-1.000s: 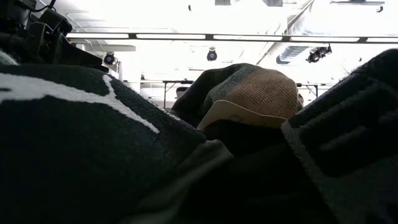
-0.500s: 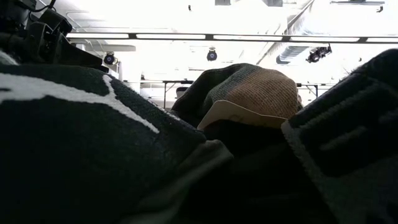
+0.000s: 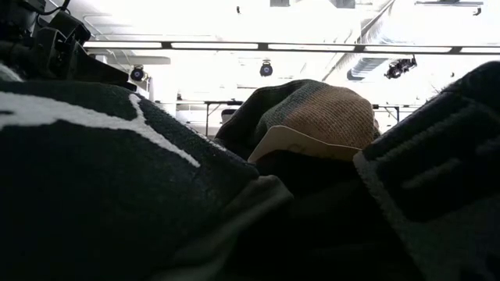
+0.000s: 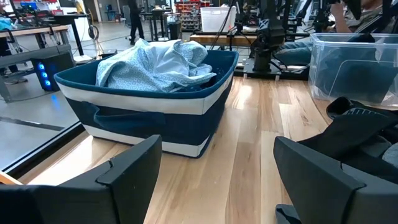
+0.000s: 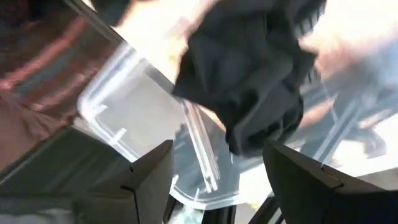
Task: Pick & Place Cloths
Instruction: Put the black boxer shorts into the transparent bin
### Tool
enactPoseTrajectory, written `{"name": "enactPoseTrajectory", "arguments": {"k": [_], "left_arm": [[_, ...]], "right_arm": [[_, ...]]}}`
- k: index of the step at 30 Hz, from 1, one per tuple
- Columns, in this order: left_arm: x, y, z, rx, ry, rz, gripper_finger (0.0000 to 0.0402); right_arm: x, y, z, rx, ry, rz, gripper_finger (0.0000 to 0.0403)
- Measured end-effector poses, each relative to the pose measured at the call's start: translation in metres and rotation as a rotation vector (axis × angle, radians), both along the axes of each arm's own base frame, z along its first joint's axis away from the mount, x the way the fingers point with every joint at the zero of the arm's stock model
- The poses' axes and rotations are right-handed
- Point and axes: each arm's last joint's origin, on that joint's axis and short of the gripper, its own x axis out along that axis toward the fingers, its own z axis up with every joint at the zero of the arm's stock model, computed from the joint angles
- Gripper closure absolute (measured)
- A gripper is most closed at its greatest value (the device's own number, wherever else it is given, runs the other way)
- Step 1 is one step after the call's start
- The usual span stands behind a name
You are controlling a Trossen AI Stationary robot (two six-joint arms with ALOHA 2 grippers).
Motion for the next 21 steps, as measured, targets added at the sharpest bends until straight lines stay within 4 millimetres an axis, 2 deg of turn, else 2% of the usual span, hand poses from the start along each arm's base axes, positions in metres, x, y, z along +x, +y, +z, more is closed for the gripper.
{"name": "enactPoseTrajectory", "arguments": {"k": [5, 11, 15, 21], "left_arm": [[0.0, 0.0, 0.0, 0.0, 0.0, 0.0, 0.0096], [0.0, 0.0, 0.0, 0.0, 0.001, 0.001, 0.0096], [0.0, 0.0, 0.0, 0.0, 0.001, 0.0, 0.0096], [0.0, 0.0, 0.0, 0.0, 0.0, 0.0, 0.0096]], "right_arm": [[0.006, -0.024, 0.01, -0.024, -0.148, 0.068, 0.0169], [0.033, -0.044, 0.011, -0.139, -0.416, 0.246, 0.017], [0.06, -0.043, 0.001, -0.286, -0.568, 0.446, 0.017], [0.101, -0.024, -0.027, -0.401, -0.666, 0.661, 0.017]]}}
